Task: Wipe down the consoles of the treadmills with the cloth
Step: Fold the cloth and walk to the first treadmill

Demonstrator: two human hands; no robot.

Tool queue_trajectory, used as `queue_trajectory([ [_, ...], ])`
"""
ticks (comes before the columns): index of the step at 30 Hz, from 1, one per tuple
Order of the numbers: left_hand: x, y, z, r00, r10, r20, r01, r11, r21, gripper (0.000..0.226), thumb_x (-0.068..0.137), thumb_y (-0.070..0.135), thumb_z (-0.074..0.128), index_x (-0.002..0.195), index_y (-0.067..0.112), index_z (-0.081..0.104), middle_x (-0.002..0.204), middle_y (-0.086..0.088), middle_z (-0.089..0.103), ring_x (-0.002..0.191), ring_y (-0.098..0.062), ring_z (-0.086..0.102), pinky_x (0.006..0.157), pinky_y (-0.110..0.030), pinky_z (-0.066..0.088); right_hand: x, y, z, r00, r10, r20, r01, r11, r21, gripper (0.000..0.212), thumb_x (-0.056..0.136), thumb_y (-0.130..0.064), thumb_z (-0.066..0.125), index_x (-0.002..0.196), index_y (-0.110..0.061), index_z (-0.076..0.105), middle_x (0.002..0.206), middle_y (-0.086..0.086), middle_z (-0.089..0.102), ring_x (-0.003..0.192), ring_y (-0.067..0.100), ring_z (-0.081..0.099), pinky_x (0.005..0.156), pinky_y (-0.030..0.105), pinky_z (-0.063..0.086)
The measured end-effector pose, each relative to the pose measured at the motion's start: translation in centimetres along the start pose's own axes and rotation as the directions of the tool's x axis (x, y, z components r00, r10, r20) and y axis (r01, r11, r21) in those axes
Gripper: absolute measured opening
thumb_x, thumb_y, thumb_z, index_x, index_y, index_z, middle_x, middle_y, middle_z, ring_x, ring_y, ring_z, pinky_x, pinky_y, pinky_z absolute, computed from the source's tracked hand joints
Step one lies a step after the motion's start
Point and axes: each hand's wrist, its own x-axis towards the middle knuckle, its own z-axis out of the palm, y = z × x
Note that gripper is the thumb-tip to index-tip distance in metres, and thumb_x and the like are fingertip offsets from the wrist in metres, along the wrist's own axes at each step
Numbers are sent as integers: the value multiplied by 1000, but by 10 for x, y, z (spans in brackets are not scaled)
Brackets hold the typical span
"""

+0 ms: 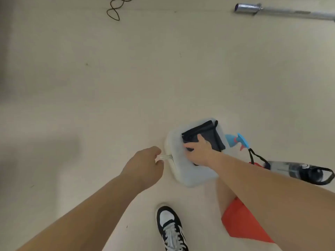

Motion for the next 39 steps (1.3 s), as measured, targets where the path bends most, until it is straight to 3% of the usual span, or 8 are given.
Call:
queue_trajectory([
  [7, 7, -7, -6, 998, 32, 47, -29, 997, -73, 44, 102, 35, 52, 146, 32, 49, 145, 8, 56, 120, -16, 61, 102, -33, 51, 19, -2, 7, 992, 81, -98, -69, 990, 122, 35, 105, -1, 41, 137, 7, 54, 157, 22, 38, 145, 43, 33, 125, 53, 20],
  [11, -4, -22, -14, 1000, 7, -12, -8, 996, -91, 43, 102, 37, 54, 144, 32, 51, 138, 11, 58, 114, -12, 63, 99, -34, 53, 16, 5, -4, 953, 177, -248, -46, 889, 456, 30, 104, -23, 52, 79, -7, 56, 88, 14, 56, 80, 24, 51, 78, 36, 43],
  [16, -38, -25, -17, 998, -11, -69, -8, 963, -270, 37, 102, 34, 56, 138, 33, 55, 126, 18, 58, 101, 2, 63, 81, -20, 53, -10, -12, -28, 940, 303, -153, -42, 551, 834, 21, 88, -16, 76, 103, -2, 72, 98, 11, 77, 87, 25, 72, 87, 40, 60],
  [19, -62, -23, -21, 996, -11, -89, -21, 932, -361, 37, 102, 34, 57, 139, 33, 55, 127, 20, 58, 99, 7, 60, 74, -13, 47, -46, -43, -24, 979, 185, -85, 16, 350, 937, 12, 98, -8, 60, 93, -1, 70, 81, 8, 73, 65, 19, 69, 66, 31, 57],
  [27, -172, -1, -81, 909, 140, -393, -290, 890, -353, 65, 82, 17, 73, 136, 42, 46, 128, 25, 54, 119, -2, 56, 93, -26, 53, -261, -185, -36, 966, -245, 83, -120, -142, 983, 26, 96, -34, 70, 81, -13, 63, 75, 5, 69, 68, 24, 71, 76, 38, 55],
  [32, -295, 7, -158, 750, 124, -649, -387, 878, -280, 78, 82, 9, 75, 143, 48, 46, 127, 29, 61, 122, 1, 57, 94, -20, 49, -410, -270, -53, 880, -462, 111, -197, -141, 970, 38, 94, -37, 65, 122, -11, 67, 121, 16, 70, 105, 33, 69, 96, 43, 53],
  [35, -377, 19, -204, 734, -31, -678, -408, 778, -478, 55, 89, -4, 63, 121, 40, 65, 90, 21, 75, 84, 4, 70, 68, -10, 49, -490, -311, -64, 805, -587, 87, -157, -70, 985, 26, 98, -32, 60, 111, -11, 67, 104, 11, 70, 92, 27, 70, 83, 37, 55],
  [39, -471, 24, -245, 667, -246, -703, -427, 647, -631, 13, 100, 15, 61, 92, 24, 67, 70, 9, 65, 73, -1, 58, 60, -15, 44, -584, -364, -70, 686, -719, 114, -33, 125, 992, 32, 105, -29, 52, 129, -11, 62, 118, 21, 67, 112, 36, 64, 97, 44, 48],
])
